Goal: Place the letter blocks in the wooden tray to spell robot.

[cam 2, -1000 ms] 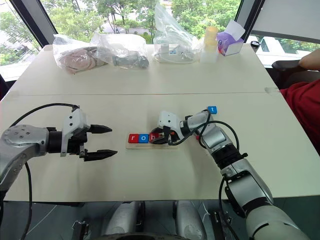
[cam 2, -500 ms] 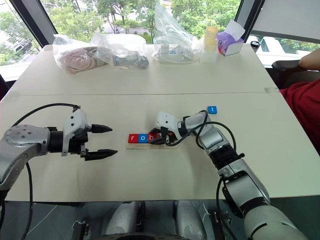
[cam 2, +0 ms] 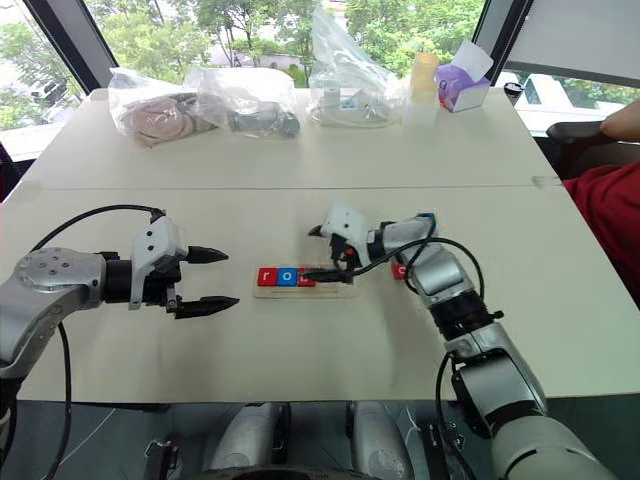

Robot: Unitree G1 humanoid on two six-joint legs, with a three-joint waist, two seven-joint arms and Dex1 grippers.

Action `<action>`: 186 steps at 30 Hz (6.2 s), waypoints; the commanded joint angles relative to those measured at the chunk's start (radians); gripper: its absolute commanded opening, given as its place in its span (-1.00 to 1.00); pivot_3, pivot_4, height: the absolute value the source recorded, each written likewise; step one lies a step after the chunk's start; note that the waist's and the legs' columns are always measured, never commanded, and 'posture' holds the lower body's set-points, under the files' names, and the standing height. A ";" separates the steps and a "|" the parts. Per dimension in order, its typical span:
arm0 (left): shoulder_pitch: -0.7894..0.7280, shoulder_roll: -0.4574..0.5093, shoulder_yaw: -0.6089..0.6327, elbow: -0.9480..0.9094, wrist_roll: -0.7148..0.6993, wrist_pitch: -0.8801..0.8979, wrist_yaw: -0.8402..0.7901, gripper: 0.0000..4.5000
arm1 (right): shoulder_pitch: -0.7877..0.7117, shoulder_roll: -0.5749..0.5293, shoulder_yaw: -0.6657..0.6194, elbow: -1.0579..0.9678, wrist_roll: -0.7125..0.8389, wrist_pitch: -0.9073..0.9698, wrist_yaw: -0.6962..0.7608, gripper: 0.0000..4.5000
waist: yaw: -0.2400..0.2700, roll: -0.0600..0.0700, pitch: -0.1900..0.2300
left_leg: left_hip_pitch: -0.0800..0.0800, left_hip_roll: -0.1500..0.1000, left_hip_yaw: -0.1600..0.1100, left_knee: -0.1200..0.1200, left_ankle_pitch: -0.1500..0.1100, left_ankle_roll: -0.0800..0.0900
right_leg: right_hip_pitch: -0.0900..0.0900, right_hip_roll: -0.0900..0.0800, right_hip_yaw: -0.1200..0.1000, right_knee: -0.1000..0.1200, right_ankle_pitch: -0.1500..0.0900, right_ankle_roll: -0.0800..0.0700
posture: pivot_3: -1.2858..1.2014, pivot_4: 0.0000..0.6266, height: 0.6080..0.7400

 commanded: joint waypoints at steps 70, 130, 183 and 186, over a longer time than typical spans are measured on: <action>-0.245 -0.111 -0.136 0.081 -0.041 -0.071 -0.195 1.00 | 0.554 -0.361 -0.434 -0.509 0.166 0.210 -0.138 0.98 | -0.004 0.000 0.000 | -0.001 -0.001 0.003 -0.002 0.000 0.000 | 0.000 0.004 0.000 -0.005 -0.001 -0.001 | 0.03 -0.52 1.00; -0.022 0.064 0.043 -0.007 -0.072 -0.020 -0.089 1.00 | 0.030 -0.066 0.092 -0.006 0.005 -0.048 0.127 -0.46 | -0.005 0.000 0.001 | 0.000 0.000 0.003 0.000 0.000 0.000 | 0.001 0.002 0.001 -0.004 0.001 0.000 | 0.03 -0.52 1.00; -0.023 0.027 0.006 0.013 -0.020 -0.056 -0.072 1.00 | 0.067 -0.115 -0.027 -0.058 0.022 -0.104 0.079 0.96 | -0.003 0.000 0.001 | 0.000 0.000 0.004 0.000 0.000 0.000 | 0.001 0.001 0.001 -0.003 0.001 0.000 | 0.03 -0.52 1.00; -0.021 0.025 0.004 0.013 -0.020 -0.057 -0.068 1.00 | 0.109 -0.140 -0.025 -0.144 0.051 0.018 0.072 0.96 | -0.002 0.000 0.001 | 0.000 0.000 0.003 0.000 0.000 0.000 | 0.001 0.001 0.001 -0.003 0.001 0.000 | 0.03 -0.52 1.00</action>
